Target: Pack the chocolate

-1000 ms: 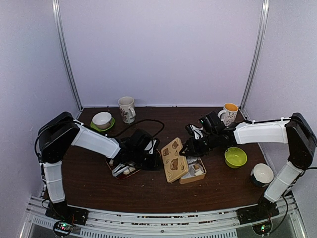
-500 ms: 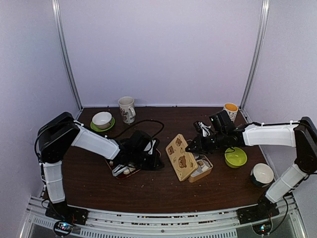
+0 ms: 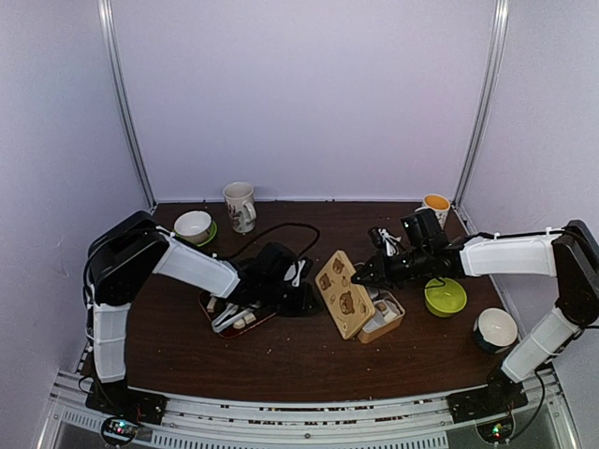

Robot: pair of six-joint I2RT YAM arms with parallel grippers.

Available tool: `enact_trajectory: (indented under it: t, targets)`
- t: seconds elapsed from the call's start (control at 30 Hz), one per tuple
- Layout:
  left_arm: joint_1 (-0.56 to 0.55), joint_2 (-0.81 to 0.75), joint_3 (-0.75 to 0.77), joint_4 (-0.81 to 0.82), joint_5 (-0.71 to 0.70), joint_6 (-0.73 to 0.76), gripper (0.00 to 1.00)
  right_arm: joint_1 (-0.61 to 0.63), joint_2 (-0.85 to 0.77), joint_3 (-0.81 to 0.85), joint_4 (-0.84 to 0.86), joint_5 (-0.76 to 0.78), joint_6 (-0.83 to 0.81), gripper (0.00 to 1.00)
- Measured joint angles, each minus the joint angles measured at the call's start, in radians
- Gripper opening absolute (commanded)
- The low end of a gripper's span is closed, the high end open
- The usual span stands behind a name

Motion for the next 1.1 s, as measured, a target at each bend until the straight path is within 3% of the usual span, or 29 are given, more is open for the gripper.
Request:
enact_trajectory:
  t: [0.13, 0.23, 0.4, 0.6, 0.63, 1.1]
  targets:
    - [0.0, 0.035, 0.04, 0.013, 0.021, -0.013, 0.15, -0.013, 0.015, -0.009, 0.019, -0.007, -0.003, 0.2]
    - [0.0, 0.054, 0.052, 0.039, 0.035, -0.023, 0.15, -0.026, 0.032, -0.013, 0.019, -0.003, -0.013, 0.38]
    - [0.002, 0.064, 0.057, 0.064, 0.039, -0.032, 0.15, -0.035, 0.054, -0.013, -0.024, 0.03, -0.074, 0.52]
    - [0.002, 0.064, 0.055, 0.076, 0.039, -0.036, 0.15, -0.035, 0.045, 0.03, -0.163, 0.121, -0.171, 0.96]
    - [0.002, 0.064, 0.054, 0.079, 0.038, -0.036, 0.15, -0.035, 0.037, 0.037, -0.188, 0.143, -0.189, 1.0]
    - [0.002, 0.064, 0.049, 0.087, 0.036, -0.035, 0.15, -0.035, -0.018, 0.147, -0.441, 0.322, -0.408, 1.0]
